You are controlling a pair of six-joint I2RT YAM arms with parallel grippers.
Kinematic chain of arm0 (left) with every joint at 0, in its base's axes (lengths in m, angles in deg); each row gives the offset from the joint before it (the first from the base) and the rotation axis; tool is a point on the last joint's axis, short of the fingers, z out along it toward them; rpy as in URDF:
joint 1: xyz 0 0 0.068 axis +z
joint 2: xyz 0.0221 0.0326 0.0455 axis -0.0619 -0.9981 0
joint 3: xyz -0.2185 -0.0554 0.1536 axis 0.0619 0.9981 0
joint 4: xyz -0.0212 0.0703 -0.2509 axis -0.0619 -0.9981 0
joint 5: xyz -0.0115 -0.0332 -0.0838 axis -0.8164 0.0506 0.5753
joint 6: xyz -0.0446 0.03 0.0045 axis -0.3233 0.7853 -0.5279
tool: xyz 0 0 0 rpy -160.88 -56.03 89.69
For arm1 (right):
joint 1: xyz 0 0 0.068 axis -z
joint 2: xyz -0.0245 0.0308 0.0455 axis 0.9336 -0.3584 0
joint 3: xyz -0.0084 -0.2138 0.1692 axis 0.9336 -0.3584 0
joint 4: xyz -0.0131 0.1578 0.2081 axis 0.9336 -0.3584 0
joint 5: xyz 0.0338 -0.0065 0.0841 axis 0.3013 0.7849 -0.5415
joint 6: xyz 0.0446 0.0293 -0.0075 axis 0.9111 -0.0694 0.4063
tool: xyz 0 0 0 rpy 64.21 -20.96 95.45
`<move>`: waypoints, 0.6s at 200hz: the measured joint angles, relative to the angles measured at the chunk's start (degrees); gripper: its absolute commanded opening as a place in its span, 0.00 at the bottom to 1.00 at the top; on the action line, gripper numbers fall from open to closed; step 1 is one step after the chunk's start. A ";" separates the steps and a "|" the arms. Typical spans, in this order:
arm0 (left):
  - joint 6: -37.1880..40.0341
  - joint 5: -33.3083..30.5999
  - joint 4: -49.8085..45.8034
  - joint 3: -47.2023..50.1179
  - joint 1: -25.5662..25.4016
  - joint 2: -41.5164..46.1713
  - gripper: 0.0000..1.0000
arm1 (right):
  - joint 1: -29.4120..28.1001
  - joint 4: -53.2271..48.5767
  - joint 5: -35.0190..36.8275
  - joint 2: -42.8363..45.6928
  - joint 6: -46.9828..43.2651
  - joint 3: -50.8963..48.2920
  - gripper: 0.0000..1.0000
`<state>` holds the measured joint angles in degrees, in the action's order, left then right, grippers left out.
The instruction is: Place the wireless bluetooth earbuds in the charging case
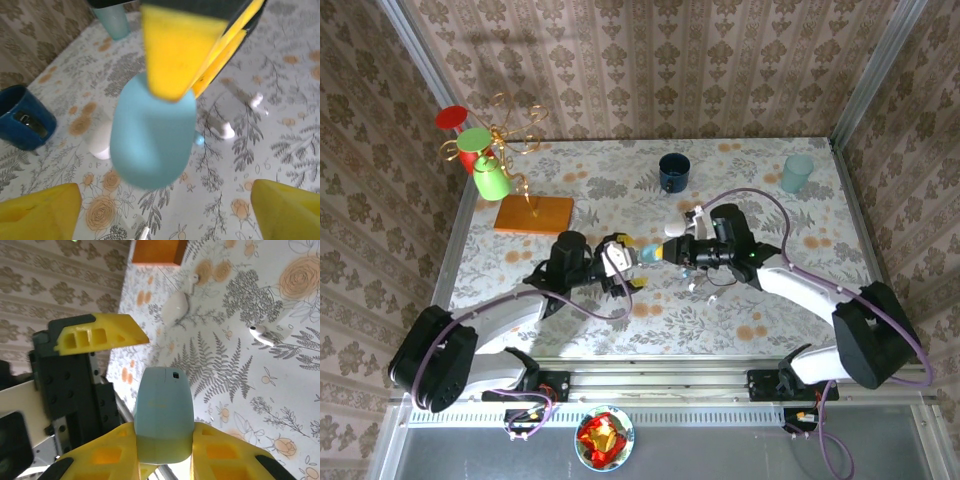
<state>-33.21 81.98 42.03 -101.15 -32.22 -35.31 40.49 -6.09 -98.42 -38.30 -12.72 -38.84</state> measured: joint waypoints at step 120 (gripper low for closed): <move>-25.20 16.50 43.21 5.14 5.95 -8.57 0.93 | 3.02 32.74 -9.51 4.52 30.47 -8.50 0.14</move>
<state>-58.42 98.49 85.24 -96.01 -26.27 -43.87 43.50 26.65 -107.93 -33.78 17.75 -47.34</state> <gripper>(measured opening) 0.927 0.224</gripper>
